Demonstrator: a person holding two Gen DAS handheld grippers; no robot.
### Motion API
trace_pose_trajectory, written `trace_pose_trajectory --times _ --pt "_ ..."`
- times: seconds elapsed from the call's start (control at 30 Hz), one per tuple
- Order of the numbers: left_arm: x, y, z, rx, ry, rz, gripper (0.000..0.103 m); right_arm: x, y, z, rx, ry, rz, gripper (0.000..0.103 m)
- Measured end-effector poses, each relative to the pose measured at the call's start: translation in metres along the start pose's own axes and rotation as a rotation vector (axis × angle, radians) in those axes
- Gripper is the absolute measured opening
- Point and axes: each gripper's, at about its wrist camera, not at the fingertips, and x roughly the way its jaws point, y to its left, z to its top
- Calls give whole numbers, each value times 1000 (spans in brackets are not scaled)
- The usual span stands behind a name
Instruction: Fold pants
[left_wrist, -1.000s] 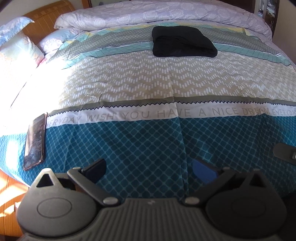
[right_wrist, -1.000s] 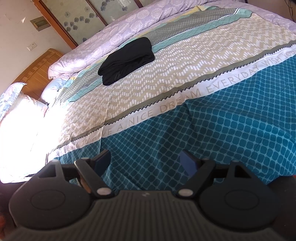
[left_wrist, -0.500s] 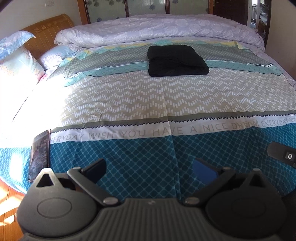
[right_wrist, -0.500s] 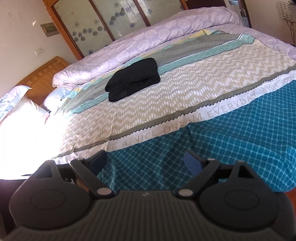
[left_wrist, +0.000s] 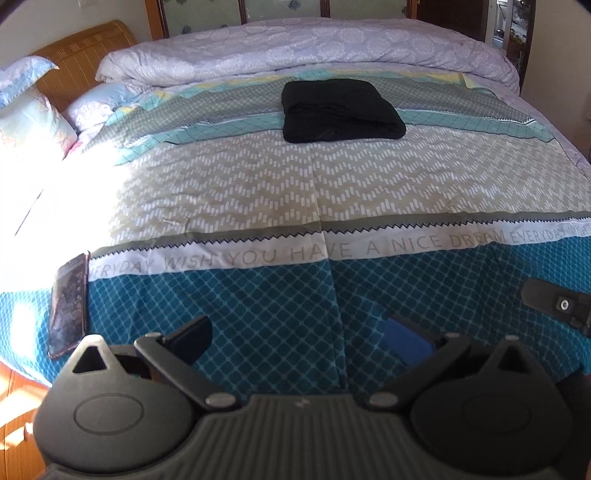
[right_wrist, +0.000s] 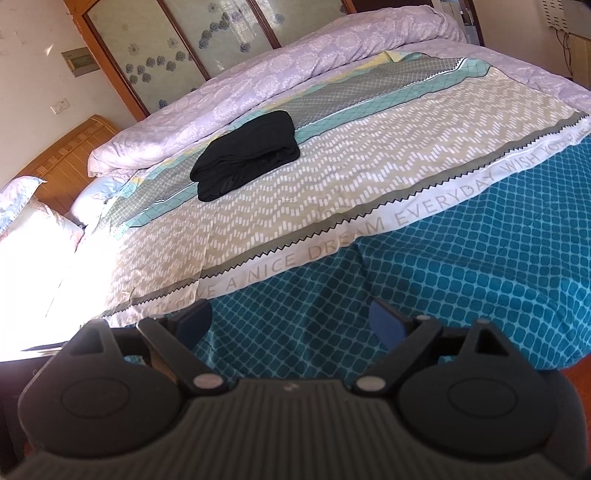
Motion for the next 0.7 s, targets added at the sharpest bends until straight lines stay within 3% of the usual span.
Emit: trace_pose_trajectory --times 0.2,0.7 --pt "10 7 -1 -53 88 -34 103 1 -3 0 13 10 -7 94" --pt "9 6 0 -41 106 -48 103 6 -4 -3 31 38 -9 94"
